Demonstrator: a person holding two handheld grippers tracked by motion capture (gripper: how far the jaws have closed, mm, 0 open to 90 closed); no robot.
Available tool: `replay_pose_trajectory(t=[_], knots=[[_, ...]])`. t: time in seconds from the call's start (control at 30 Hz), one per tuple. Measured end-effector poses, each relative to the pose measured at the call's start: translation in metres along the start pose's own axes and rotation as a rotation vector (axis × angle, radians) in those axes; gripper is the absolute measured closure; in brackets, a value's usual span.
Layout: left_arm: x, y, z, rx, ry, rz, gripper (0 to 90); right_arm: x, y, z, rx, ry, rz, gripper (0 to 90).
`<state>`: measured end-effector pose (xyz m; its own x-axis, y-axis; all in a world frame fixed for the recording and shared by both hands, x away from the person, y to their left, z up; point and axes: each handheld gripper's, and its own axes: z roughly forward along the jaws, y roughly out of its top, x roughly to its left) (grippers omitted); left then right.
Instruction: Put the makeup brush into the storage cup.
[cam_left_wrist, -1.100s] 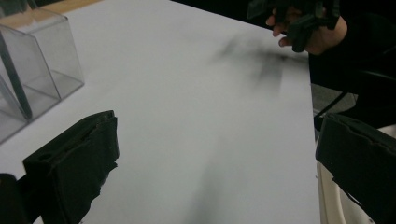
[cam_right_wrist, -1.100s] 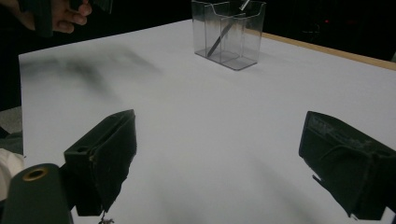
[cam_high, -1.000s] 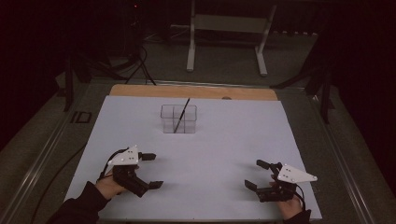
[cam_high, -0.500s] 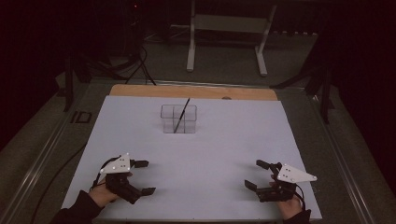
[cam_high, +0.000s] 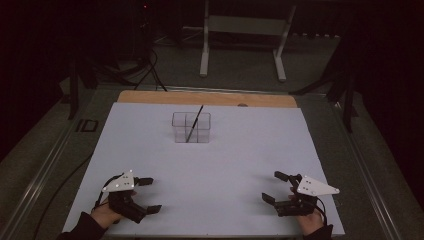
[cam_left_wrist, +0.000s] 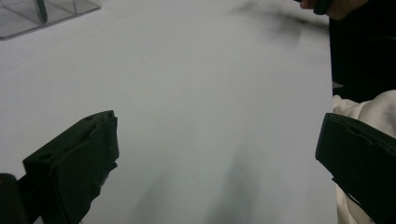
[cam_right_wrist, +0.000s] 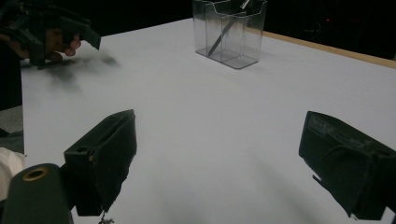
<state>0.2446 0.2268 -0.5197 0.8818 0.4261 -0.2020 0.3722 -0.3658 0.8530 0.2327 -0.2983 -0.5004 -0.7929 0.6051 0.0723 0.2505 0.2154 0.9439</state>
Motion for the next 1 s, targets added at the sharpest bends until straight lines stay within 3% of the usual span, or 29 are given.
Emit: replay_pose_trajectory(t=[0.1, 0.2, 0.47, 1.0], knots=[[0.0, 0.0, 0.0, -0.002, 0.007, -0.001, 0.9, 0.0, 0.0, 0.0, 0.0, 0.001, 0.0, 11.3], [0.001, -0.001, -0.005, -0.013, 0.054, -0.017, 1.5, 0.0, 0.0, 0.0, -0.001, 0.001, -0.001, 11.3], [0.0, 0.0, -0.011, -0.034, 0.095, -0.022, 1.6, 0.0, 0.0, 0.0, -0.001, 0.004, 0.0, 11.4], [-0.001, -0.001, -0.008, -0.03, 0.076, -0.005, 1.6, 0.0, 0.0, 0.0, 0.005, 0.006, 0.0, 11.3]])
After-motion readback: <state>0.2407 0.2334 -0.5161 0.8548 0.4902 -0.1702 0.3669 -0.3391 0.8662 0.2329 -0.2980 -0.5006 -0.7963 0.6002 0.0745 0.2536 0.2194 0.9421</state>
